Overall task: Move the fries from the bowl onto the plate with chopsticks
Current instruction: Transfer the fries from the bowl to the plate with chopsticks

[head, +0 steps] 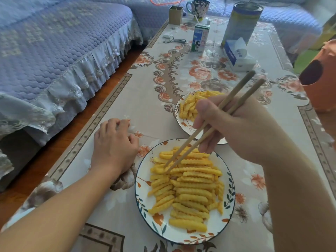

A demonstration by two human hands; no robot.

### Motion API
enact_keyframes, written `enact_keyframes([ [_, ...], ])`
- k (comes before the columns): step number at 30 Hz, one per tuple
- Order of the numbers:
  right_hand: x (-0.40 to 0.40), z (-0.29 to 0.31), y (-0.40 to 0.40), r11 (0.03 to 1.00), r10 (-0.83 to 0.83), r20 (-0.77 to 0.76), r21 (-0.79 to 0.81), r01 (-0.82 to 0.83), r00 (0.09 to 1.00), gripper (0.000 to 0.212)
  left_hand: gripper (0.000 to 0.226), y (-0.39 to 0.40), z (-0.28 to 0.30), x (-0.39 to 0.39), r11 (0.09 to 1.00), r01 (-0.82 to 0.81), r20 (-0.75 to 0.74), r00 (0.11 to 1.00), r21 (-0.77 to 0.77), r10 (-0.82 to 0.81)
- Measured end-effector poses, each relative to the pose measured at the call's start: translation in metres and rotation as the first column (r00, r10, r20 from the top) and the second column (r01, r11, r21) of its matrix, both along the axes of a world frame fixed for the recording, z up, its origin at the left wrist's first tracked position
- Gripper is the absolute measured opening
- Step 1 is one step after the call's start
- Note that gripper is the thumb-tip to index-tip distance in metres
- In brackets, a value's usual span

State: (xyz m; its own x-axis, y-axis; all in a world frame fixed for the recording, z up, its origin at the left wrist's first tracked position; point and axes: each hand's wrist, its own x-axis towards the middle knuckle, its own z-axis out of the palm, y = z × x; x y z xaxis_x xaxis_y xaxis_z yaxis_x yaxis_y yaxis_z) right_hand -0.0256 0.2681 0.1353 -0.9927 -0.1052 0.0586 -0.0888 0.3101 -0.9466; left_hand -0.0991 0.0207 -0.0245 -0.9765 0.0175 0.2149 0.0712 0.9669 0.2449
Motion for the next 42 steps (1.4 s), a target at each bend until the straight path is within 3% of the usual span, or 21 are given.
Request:
enact_keyframes([
  [3, -0.001, -0.004, -0.001, 0.998, 0.038, 0.0, 0.047, -0.038, 0.999, 0.035, 0.036, 0.0, 0.0, 0.0, 1.0, -0.001, 0.002, 1.0, -0.001, 0.001],
  [7, -0.001, 0.001, 0.005, 1.0, 0.018, -0.051, -0.016, -0.019, 0.999, 0.034, 0.036, 0.0, 0.001, -0.001, 1.0, 0.002, 0.007, 1.0, -0.006, -0.002],
  [12, -0.013, -0.002, 0.032, 0.946, -0.321, -0.237, -0.132, 0.297, 0.917, 0.029, 0.036, -0.001, 0.0, -0.001, 1.0, 0.005, 0.001, 1.0, -0.009, -0.005],
  [17, -0.027, -0.018, 0.045, 0.837, -0.547, -0.206, -0.13, 0.532, 0.811, 0.031, 0.037, -0.001, 0.0, -0.001, 1.0, 0.005, -0.001, 1.0, -0.013, -0.005],
  [26, -0.033, -0.037, 0.022, 0.768, -0.634, -0.18, -0.264, 0.584, 0.752, 0.039, 0.036, -0.001, -0.001, -0.001, 1.0, -0.007, 0.007, 1.0, 0.007, 0.007],
  [35, -0.039, -0.052, 0.013, 0.76, -0.647, -0.176, -0.223, 0.61, 0.742, 0.032, 0.035, -0.001, -0.001, 0.0, 1.0, -0.004, 0.009, 1.0, 0.001, 0.004],
  [42, -0.032, -0.024, 0.04, 0.75, -0.646, -0.132, -0.288, 0.595, 0.752, 0.039, 0.035, -0.001, 0.0, 0.0, 1.0, -0.006, 0.021, 1.0, 0.001, 0.006],
])
